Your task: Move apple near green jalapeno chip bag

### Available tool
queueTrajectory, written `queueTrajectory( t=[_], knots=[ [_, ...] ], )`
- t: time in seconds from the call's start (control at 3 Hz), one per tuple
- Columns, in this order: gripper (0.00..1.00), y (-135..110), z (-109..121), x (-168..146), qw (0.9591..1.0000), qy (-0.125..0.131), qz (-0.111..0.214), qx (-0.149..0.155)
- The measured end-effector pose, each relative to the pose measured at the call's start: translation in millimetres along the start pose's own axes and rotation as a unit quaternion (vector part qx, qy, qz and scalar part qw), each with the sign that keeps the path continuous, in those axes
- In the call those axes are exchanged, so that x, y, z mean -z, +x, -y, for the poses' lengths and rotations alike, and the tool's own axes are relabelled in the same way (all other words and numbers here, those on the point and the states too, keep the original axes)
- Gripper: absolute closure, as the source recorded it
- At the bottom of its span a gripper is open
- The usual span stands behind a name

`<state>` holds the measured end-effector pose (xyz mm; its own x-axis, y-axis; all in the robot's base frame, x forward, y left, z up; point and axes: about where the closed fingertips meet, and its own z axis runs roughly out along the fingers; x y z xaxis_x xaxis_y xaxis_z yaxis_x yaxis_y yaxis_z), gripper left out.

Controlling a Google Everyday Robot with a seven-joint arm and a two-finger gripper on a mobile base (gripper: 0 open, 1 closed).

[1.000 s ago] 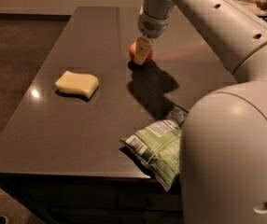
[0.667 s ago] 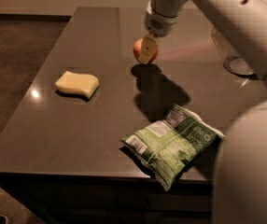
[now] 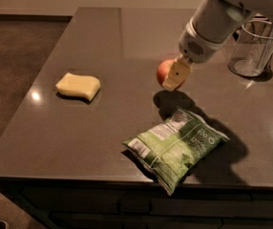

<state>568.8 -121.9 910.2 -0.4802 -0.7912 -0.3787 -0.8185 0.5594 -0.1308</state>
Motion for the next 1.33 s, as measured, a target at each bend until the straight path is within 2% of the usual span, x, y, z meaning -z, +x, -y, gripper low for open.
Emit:
queueTrajectory(
  t=[0.33,0.67,1.33],
  knots=[
    [1.0,30.8,-25.0,-0.9,0.9996,-0.023,-0.001,-0.018],
    [1.0,33.3,-49.9,-7.7,0.9988,-0.048,0.002,-0.008],
    [1.0,18.0,-77.4,-21.3,0.9972,-0.07,-0.004,0.025]
  ],
)
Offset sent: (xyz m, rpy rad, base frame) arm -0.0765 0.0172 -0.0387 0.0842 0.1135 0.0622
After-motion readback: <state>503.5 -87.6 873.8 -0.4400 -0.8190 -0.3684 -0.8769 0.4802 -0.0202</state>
